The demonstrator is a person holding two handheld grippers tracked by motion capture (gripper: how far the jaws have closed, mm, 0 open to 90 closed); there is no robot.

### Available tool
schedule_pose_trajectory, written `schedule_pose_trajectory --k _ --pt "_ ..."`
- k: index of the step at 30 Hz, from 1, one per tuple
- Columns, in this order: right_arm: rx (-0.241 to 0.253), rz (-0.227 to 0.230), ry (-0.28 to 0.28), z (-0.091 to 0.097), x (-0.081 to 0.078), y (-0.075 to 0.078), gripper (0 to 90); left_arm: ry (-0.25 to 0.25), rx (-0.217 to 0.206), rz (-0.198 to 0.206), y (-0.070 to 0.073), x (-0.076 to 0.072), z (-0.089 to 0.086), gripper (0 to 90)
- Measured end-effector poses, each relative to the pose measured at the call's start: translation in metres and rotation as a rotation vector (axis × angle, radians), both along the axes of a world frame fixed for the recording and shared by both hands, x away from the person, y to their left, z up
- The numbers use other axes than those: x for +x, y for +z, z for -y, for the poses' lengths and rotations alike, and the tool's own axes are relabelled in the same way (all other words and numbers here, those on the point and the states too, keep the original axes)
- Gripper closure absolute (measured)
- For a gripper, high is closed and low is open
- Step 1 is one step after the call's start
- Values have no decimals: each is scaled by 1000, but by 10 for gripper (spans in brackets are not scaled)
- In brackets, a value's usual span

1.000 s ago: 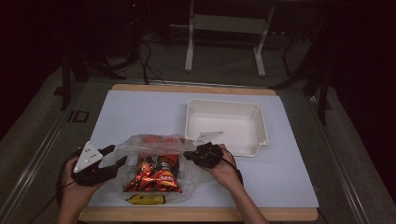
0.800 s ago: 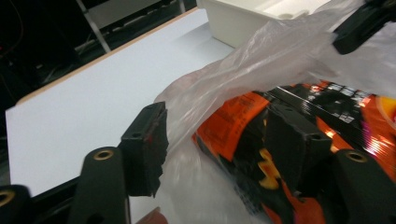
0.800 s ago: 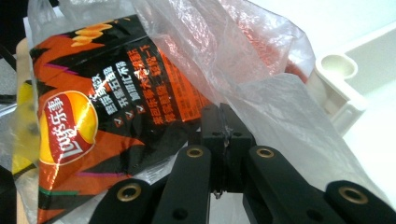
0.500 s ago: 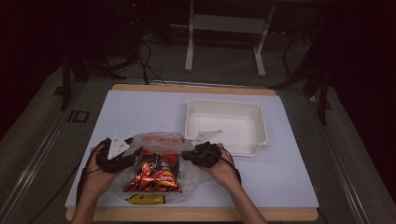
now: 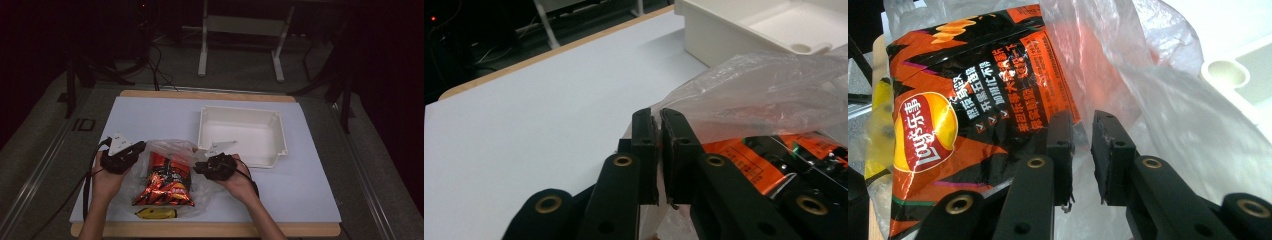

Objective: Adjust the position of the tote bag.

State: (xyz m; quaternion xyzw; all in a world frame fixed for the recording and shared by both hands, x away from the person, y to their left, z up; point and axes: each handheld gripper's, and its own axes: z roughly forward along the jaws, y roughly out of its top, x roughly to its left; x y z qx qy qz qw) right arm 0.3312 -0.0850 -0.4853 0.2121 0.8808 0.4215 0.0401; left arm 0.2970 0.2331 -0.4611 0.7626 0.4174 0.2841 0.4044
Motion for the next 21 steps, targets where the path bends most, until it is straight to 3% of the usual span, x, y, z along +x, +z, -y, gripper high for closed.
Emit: schedule_pose_trajectory --k 5,7,10,15,18,20,21 --pt "11 46 11 1 -6 5 695 23 -4 -14 -2 4 -1 877" --pt "41 62 21 2 -9 9 655 27 -12 -19 -2 5 -1 878" --pt "126 73 17 9 -10 14 624 38 -14 -22 -3 7 -1 878" --pt "158 150 -18 15 -13 21 579 51 -30 -26 -4 10 -3 874" --pt "101 203 -53 10 -14 21 532 55 -39 -28 -4 11 -4 871" --pt "80 203 -59 8 -13 20 513 61 -46 -26 -4 12 -5 871" --pt "23 207 -72 2 -11 14 502 66 -50 -24 -4 12 -5 870"
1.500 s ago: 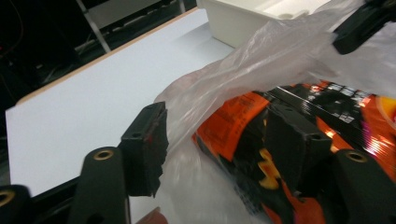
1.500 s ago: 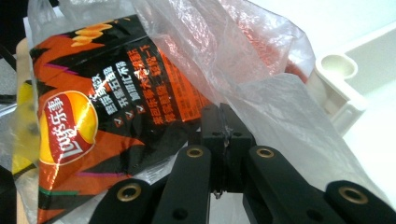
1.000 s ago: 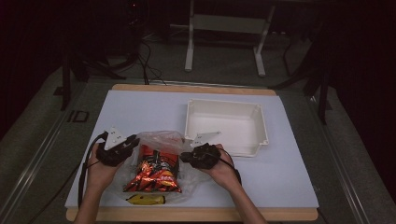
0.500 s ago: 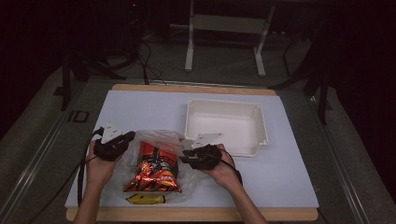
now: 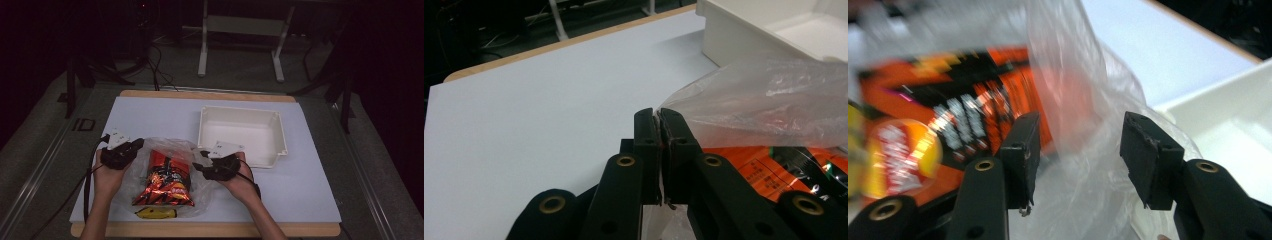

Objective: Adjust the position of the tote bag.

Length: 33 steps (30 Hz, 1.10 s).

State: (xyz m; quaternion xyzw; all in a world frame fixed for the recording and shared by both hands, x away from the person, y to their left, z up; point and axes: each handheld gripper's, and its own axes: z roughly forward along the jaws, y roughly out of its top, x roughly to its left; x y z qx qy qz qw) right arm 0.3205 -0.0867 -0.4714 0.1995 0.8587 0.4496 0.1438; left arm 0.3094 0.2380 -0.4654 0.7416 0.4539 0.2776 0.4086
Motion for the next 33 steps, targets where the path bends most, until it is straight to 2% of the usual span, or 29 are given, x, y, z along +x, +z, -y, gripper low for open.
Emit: schedule_pose_trajectory --k 3,7,9,12,15,17,19,23,25,28,33 --pt "-82 -5 -14 -9 3 -13 499 6 -16 -2 0 1 -2 871" --pt "-125 -42 -15 -18 7 -28 562 8 -22 -4 0 1 -3 873" --pt "-151 -53 -13 -20 8 -33 628 13 -27 0 0 1 -4 877" --pt "-207 -37 -31 -21 8 -36 848 36 -27 2 1 2 -5 891" --pt "-202 -43 -89 -16 9 -35 892 49 -23 -1 0 3 -6 895" --pt "-205 -51 -128 -10 11 -35 898 59 -20 -5 -1 3 -5 895" --pt "-214 -60 -149 -5 11 -36 898 47 -30 -13 -2 4 -5 877" --pt "-203 -83 -151 3 10 -36 896 11 -21 -21 -3 5 -2 691" --pt "-194 -80 -140 4 8 -34 889 -1 -40 -16 -2 3 -1 613" --pt "-152 -74 -103 7 3 -27 750 -10 -58 -2 2 -1 0 501" --pt "-113 -40 -63 10 -6 -14 637 -34 -76 20 8 -10 -3 451"
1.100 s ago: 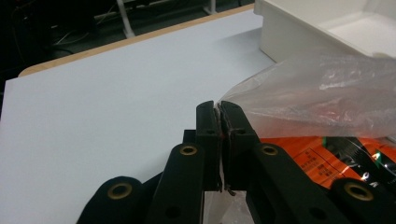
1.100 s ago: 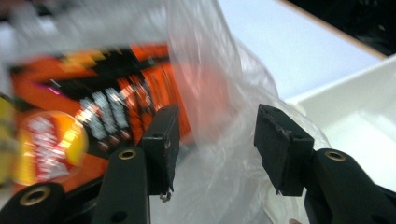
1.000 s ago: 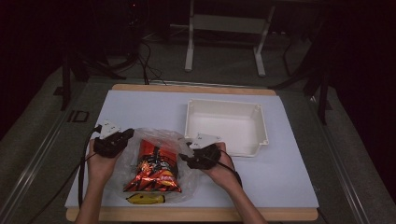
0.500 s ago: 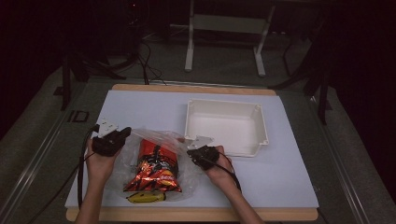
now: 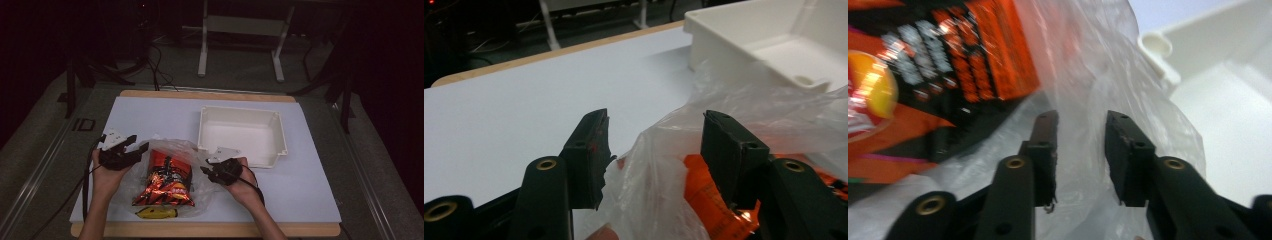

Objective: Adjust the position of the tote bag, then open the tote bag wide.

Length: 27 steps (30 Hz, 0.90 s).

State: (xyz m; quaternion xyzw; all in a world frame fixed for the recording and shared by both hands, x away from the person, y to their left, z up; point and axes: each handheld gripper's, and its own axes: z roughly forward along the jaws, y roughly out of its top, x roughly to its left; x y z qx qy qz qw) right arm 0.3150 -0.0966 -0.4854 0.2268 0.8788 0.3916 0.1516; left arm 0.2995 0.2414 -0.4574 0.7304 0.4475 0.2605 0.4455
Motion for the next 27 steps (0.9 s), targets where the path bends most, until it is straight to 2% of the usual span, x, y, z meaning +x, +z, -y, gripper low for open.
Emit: schedule_pose_trajectory --k 6,10,12,15,19,24,27 --pt "49 -8 19 3 -2 7 602 -6 -12 26 7 -10 -4 417" --pt "71 -27 42 5 -2 6 604 -17 6 20 9 -15 -4 405" --pt "72 -32 50 6 -3 4 606 -36 3 19 9 -18 -4 418" --pt "69 -36 57 6 -4 2 607 -61 18 39 10 -23 -4 481" --pt "67 -44 79 6 -6 -3 607 -95 7 24 11 -27 -5 488" --pt "70 -49 87 7 -7 -4 608 -128 47 6 7 -35 -5 499" --pt "73 -49 95 8 -9 -4 607 -144 54 -7 3 -40 -7 518"
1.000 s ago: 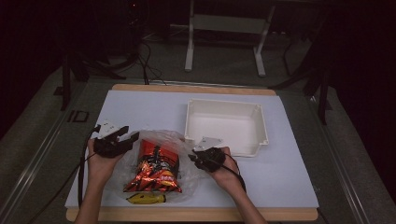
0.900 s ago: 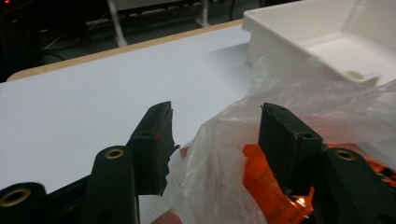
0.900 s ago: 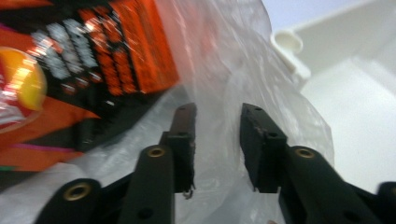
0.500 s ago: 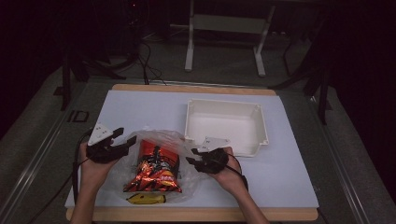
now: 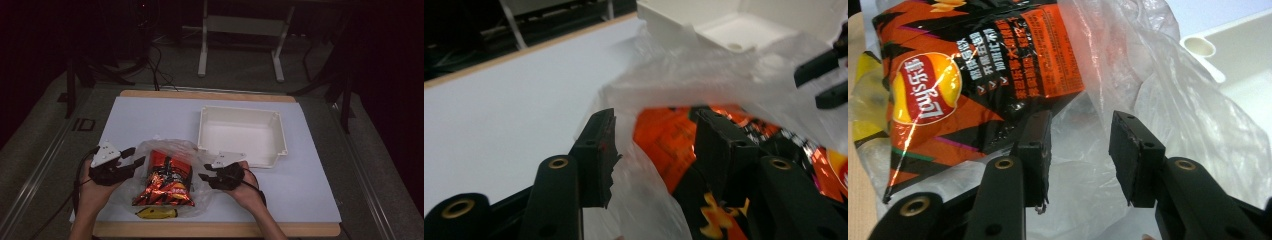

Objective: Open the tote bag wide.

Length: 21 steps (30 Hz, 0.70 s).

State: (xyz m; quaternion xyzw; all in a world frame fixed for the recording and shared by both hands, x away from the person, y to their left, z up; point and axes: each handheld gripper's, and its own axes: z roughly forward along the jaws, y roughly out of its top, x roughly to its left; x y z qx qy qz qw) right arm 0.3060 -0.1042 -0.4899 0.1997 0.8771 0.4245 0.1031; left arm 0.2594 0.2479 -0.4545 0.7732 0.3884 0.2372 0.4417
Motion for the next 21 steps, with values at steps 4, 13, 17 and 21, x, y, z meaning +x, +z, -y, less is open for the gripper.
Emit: schedule_pose_trajectory --k 4,13,17,21 --pt "4 1 10 0 -2 0 612 4 27 -9 -4 -8 -3 537" --pt "5 -5 89 -5 -16 -4 680 7 62 -26 -18 -24 -6 574" --pt "0 -2 120 -6 -24 -7 692 -1 82 -43 -26 -31 -2 589" --pt "-29 -9 162 -9 -32 -13 681 -15 101 -57 -34 -35 3 593"
